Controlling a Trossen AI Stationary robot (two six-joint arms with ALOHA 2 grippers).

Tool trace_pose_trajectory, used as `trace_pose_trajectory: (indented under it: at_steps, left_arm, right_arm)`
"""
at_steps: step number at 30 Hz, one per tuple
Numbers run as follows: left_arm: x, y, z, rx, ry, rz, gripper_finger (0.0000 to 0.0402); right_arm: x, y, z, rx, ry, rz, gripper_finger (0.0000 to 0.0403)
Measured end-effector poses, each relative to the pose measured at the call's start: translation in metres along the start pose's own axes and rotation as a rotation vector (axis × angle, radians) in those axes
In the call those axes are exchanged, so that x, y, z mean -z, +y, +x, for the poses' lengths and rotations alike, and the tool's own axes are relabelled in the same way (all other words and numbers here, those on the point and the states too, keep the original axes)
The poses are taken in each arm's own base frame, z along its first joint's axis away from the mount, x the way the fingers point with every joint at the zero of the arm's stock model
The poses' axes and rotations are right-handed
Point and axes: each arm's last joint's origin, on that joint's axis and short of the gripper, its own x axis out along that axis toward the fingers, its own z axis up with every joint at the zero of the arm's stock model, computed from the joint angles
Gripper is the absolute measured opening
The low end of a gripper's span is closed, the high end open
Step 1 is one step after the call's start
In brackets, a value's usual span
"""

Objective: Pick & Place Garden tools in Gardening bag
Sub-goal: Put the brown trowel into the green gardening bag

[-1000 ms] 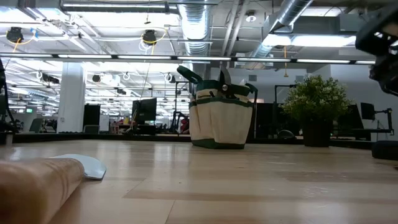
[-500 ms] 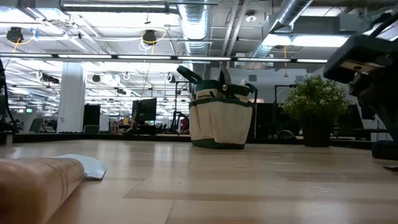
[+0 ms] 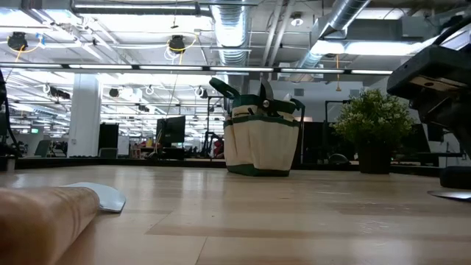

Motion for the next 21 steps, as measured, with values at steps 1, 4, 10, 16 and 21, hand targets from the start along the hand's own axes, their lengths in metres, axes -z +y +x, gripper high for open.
trace_pose_trajectory:
  at_steps: [1, 4, 10, 16, 21]
  left_arm:
    - [0.0, 0.0, 0.0, 0.0, 0.0, 0.0, 0.0025]
    - [0.0, 0.0, 0.0, 0.0, 0.0, 0.0, 0.0025]
    - [0.0, 0.0, 0.0, 0.0, 0.0, 0.0, 0.0025]
    - [0.0, 0.0, 0.0, 0.0, 0.0, 0.0, 0.0025]
    - [0.0, 0.0, 0.0, 0.0, 0.0, 0.0, 0.0025]
  right_arm:
    - [0.0, 0.0, -0.002, 0.002, -0.009, -0.013, 0.004]
    - [0.001, 0.004, -0.01, -0.004, -0.054, -0.058, 0.004]
    - [0.001, 0.012, -0.036, -0.079, -0.142, -0.117, 0.004]
    - [-0.004, 0.018, -0.071, -0.298, -0.297, -0.182, 0.004]
    - [-0.015, 0.019, -0.11, -0.488, -0.489, -0.249, 0.004]
